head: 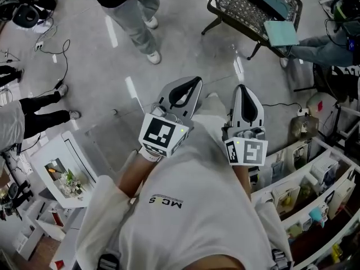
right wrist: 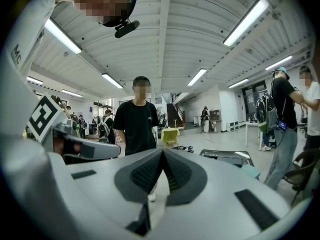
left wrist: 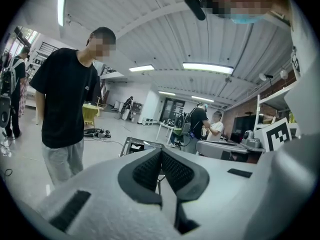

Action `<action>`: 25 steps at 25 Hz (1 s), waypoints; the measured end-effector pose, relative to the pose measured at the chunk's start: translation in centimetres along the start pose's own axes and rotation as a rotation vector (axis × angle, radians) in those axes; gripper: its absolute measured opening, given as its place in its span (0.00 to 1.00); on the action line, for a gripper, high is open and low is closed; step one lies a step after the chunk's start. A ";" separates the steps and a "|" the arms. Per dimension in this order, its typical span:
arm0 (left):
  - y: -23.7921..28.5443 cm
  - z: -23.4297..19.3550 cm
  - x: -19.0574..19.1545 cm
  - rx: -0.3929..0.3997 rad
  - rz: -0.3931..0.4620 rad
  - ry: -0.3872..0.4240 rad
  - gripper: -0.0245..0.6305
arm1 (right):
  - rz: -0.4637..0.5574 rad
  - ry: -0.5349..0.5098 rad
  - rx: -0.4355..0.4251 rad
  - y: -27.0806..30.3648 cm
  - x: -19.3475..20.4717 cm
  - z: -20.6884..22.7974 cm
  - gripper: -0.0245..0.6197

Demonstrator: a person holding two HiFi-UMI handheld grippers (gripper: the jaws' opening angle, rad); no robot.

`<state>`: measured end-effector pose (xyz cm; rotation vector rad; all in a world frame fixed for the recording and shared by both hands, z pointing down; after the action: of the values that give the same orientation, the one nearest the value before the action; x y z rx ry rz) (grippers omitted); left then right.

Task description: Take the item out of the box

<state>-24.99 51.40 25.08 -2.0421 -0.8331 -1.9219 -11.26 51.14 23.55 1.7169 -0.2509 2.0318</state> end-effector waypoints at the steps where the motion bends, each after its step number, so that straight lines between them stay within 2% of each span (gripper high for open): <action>1: 0.5 -0.3 -0.1 -0.001 -0.004 -0.003 0.07 | -0.006 0.005 0.007 0.4 0.0 0.5 0.06; 8: 8.4 -2.5 -0.3 0.016 -0.056 -0.007 0.07 | -0.018 0.053 0.044 6.3 -0.4 6.5 0.06; 12: 16.0 -4.9 -1.0 0.004 -0.080 -0.008 0.07 | -0.033 0.118 -0.002 12.6 -0.8 12.2 0.06; 15: 22.8 -6.7 -2.7 0.002 -0.103 0.003 0.07 | -0.018 0.160 -0.018 17.6 -2.7 17.1 0.06; 20: 34.3 -8.9 -7.3 -0.003 -0.105 0.041 0.07 | -0.001 0.385 -0.198 25.4 -7.0 24.9 0.06; 25: 42.7 -9.9 -9.4 -0.030 -0.110 0.050 0.07 | -0.003 0.330 -0.180 30.9 -9.8 32.3 0.06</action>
<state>-10.41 8.99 26.62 -1.9951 -0.9286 -2.0453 4.15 8.10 25.42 1.2520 -0.3094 2.1775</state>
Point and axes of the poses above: the fingertips, and each gripper's own axes: y forward along the fingers, z to its right, x out of its underside, the point moved 3 cm from there along -y, backward along the fingers, and after that the axes turned 8 degrees about y, right-handed, at the moved point
